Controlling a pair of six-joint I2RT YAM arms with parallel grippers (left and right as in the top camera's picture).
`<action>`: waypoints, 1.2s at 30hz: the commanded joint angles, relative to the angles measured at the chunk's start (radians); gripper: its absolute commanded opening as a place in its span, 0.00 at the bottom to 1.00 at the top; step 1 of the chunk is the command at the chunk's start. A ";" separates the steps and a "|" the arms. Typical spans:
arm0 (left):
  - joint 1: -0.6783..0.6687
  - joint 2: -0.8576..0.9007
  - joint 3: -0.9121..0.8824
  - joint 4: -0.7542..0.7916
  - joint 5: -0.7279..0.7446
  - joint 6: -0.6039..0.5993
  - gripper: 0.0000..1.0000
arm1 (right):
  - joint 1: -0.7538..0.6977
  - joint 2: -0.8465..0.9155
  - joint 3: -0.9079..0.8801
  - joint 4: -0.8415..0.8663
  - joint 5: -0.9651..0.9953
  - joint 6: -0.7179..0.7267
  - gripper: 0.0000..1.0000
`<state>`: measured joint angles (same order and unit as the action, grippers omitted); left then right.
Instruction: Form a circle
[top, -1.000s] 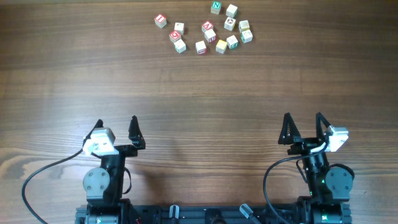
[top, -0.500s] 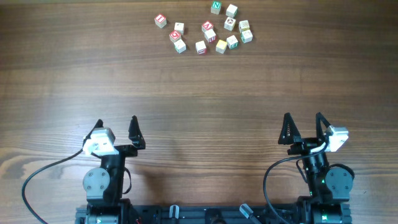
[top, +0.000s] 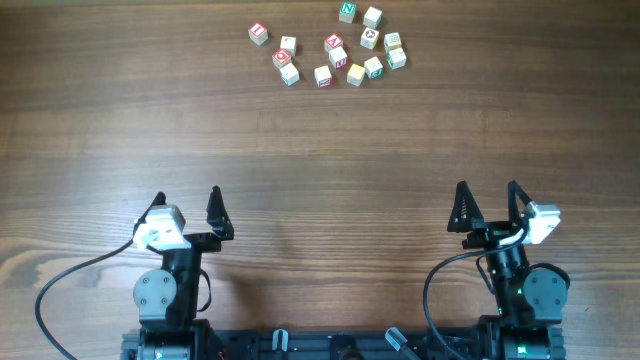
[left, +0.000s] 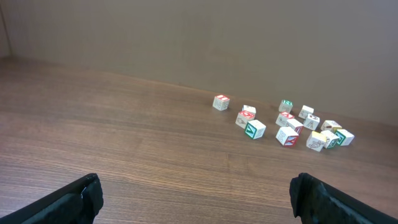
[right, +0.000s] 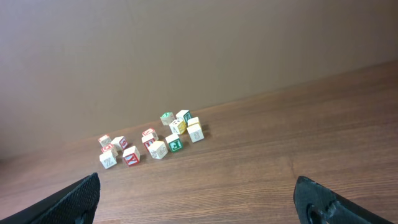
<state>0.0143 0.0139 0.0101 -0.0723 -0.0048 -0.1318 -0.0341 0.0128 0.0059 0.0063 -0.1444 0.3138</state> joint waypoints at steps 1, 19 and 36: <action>0.006 -0.008 -0.004 -0.003 0.016 0.019 1.00 | -0.005 -0.005 -0.001 0.003 0.011 0.007 1.00; 0.005 -0.008 -0.004 -0.003 0.037 -0.008 1.00 | -0.005 -0.005 -0.001 0.003 0.011 0.007 1.00; 0.004 0.035 0.267 -0.315 0.219 -0.042 1.00 | -0.005 -0.005 -0.001 0.003 0.011 0.007 1.00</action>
<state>0.0143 0.0216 0.1802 -0.3679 0.1707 -0.1463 -0.0341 0.0128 0.0059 0.0059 -0.1444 0.3138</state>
